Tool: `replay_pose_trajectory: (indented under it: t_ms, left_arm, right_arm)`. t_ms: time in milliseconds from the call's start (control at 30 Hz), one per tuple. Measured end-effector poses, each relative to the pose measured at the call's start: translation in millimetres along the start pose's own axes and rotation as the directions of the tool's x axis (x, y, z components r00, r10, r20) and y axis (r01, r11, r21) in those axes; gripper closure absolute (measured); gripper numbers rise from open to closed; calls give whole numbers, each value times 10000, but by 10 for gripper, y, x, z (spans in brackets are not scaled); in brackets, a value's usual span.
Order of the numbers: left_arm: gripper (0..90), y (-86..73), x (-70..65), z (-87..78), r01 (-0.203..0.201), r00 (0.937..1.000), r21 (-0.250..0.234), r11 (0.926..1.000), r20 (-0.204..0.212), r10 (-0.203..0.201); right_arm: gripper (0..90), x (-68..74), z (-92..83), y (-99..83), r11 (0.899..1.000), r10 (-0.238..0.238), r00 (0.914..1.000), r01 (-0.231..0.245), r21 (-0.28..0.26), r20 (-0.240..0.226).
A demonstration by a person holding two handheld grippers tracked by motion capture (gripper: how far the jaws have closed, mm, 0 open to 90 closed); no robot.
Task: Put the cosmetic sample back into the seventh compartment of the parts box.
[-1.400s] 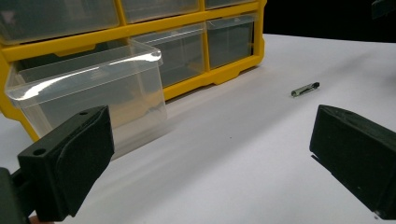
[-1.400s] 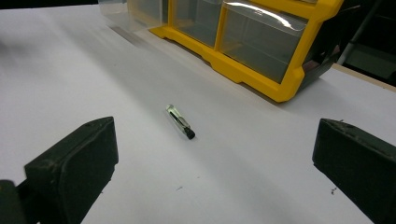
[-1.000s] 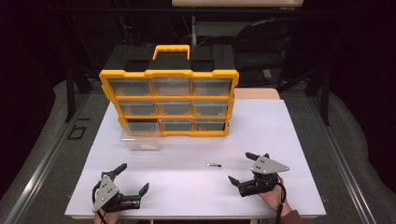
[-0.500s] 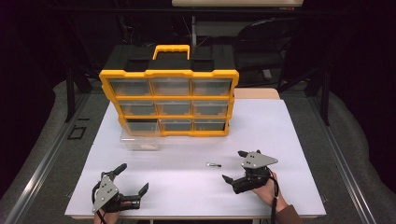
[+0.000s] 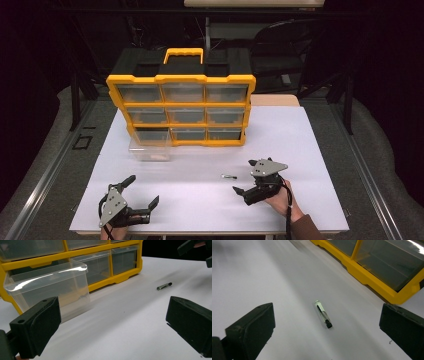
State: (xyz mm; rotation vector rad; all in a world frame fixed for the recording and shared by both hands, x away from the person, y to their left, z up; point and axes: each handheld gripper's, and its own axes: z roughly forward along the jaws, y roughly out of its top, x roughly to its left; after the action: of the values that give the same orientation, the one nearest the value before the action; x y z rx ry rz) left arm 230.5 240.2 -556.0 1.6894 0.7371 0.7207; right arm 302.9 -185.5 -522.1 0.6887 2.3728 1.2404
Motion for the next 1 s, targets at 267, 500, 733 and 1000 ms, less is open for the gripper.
replay_pose_trajectory:
  t_ms: [267,500,733,1000]
  left_arm:
    - [0,4,-4,19,11,10000,-10,10000,58,-11]
    - [0,1,2,17,20,10000,11,10000,31,-20]
    - [0,4,1,14,-11,10000,8,10000,53,11]
    - [0,3,3,14,16,10000,13,10000,41,-17]
  right_arm:
    - [0,-25,104,60,9992,-99,9996,108,378,-247]
    - [0,-63,189,121,9963,-219,9986,257,818,-474]
    - [0,-95,277,197,9894,-435,9971,516,1355,-622]
    - [144,-101,406,281,9700,-876,9927,1039,2198,-825]
